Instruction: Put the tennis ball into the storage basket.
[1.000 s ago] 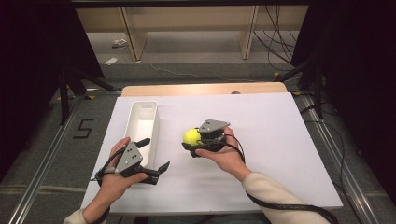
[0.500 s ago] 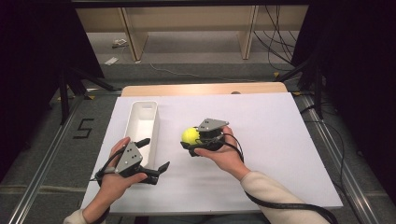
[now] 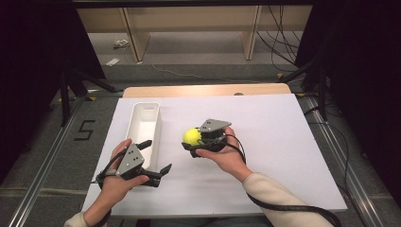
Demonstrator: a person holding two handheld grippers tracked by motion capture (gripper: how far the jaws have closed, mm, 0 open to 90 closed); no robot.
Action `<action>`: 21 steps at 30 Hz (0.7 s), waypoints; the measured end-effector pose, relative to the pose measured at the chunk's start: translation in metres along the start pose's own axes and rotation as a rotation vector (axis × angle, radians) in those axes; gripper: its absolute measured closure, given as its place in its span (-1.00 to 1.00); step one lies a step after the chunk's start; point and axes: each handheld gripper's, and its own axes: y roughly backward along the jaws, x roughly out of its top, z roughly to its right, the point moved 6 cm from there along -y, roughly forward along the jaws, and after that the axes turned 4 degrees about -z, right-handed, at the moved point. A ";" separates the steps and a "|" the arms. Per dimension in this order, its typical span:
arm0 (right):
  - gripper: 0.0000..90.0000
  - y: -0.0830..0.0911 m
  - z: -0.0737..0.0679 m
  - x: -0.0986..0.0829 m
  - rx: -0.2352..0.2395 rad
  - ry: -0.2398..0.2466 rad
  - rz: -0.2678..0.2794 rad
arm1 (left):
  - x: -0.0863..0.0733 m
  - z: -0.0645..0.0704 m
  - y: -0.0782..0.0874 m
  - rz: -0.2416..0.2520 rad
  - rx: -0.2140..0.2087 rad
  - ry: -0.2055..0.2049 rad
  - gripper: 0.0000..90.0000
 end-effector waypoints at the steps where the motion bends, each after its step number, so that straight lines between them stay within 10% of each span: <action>1: -0.41 0.000 0.000 0.000 0.000 0.001 0.001 | 0.000 0.000 0.000 -0.001 0.000 -0.001 -1.00; 21: -0.41 -0.002 0.000 0.006 -0.003 0.002 0.014 | 0.000 0.001 0.000 0.000 -0.001 0.000 -1.00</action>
